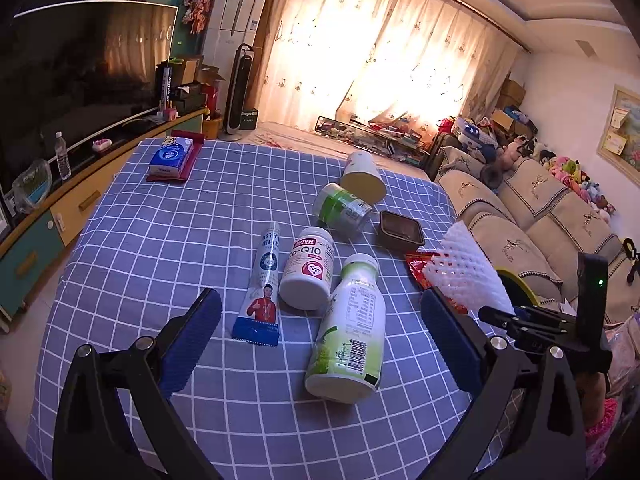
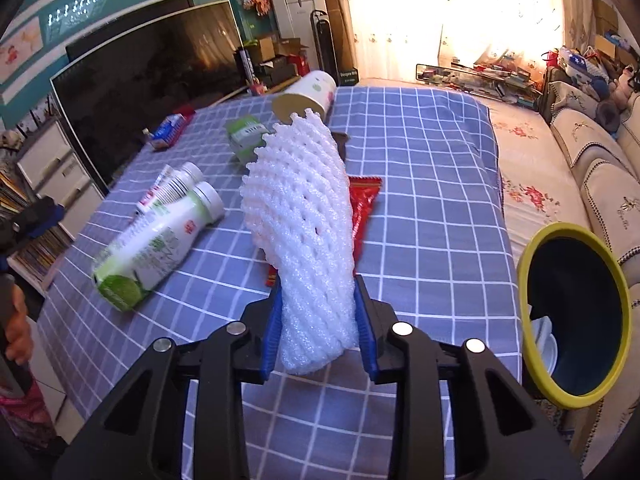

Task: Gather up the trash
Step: 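Grasp the white foam fruit net with the right gripper and lift it, then carry the foam net over the bin and open the right gripper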

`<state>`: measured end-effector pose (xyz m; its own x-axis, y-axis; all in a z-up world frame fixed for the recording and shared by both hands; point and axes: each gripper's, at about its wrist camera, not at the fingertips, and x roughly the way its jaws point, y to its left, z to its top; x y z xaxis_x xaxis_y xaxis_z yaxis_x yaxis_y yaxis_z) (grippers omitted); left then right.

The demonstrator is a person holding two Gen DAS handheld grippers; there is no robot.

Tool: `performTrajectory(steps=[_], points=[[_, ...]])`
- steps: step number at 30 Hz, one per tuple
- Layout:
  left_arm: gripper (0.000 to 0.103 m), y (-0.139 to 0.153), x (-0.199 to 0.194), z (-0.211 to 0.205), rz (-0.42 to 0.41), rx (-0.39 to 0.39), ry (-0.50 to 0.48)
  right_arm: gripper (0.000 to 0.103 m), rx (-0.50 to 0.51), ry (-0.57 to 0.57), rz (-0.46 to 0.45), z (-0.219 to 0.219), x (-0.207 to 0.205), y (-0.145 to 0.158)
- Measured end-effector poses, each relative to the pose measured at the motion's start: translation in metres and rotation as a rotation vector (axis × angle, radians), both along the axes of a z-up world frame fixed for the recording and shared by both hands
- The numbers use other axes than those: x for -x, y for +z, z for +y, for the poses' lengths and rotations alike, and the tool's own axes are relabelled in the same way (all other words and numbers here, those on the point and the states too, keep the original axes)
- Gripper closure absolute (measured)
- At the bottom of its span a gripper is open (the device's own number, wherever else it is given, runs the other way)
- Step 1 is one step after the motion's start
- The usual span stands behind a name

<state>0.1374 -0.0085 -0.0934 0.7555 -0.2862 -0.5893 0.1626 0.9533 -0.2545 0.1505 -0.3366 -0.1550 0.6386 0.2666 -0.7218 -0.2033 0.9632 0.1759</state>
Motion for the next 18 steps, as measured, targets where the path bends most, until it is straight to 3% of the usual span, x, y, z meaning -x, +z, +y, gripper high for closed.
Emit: performTrajectory(steps=[10,18], points=[[0.005,0.011,0.014,-0.012,-0.024,-0.013,-0.031,0.074,-0.02,-0.098,-0.069,-0.023,0.012,0.026],[0.005,0.014,0.002,-0.045,-0.006,-0.035,-0.099,0.073,-0.017,-0.324,-0.047,-0.1,0.01,0.011]])
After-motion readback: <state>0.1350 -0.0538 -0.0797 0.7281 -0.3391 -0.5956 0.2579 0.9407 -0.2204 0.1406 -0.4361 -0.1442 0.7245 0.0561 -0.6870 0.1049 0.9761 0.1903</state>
